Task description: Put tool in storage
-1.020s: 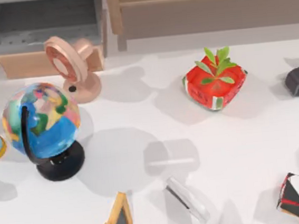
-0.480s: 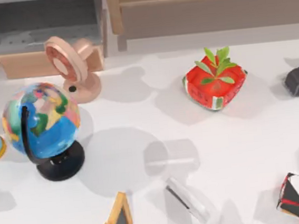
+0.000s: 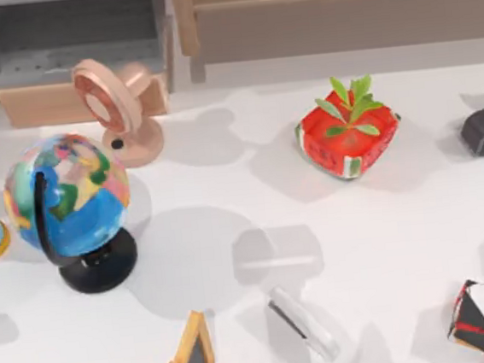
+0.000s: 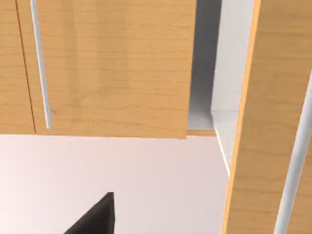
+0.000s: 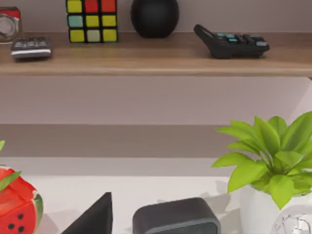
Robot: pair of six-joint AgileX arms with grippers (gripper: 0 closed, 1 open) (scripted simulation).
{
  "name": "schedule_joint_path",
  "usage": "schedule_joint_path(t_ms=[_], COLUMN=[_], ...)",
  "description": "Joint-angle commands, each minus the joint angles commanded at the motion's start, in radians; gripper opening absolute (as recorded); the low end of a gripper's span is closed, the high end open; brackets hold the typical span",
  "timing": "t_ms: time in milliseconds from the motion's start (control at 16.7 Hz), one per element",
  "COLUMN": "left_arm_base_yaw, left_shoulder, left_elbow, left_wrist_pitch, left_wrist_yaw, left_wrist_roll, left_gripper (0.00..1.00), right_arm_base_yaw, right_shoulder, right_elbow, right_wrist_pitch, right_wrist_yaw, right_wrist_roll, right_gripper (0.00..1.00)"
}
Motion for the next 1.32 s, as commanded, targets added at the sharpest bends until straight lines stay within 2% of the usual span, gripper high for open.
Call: schedule_joint_path(t_ms=[300, 540, 840, 1320], left_arm_base_yaw=[0.036, -0.073, -0.368, -1.008], left_shoulder=[-0.142, -0.231, -0.284, -0.235], left_elbow=[0.142, 0.306, 0.535, 0.864], left_wrist_pitch=[-0.138, -0.372, -0.788, -1.593], left_wrist_yaw=[-0.155, -0.29, -0.444, -0.661], left_wrist_roll=[-0.241, -0.569, -1.099, -2.061], left_gripper=[1.0, 1.0, 1.0, 1.0], right_arm_base_yaw=[0.0, 0.0, 0.0, 0.0], right_shoulder=[0.0, 0.0, 0.0, 0.0], right_elbow=[0.0, 0.0, 0.0, 0.0], right_wrist_pitch=[0.0, 0.0, 0.0, 0.0], right_wrist_yaw=[0.0, 0.0, 0.0, 0.0], right_wrist_roll=[0.0, 0.0, 0.0, 0.0], right_gripper=[1.0, 1.0, 1.0, 1.0])
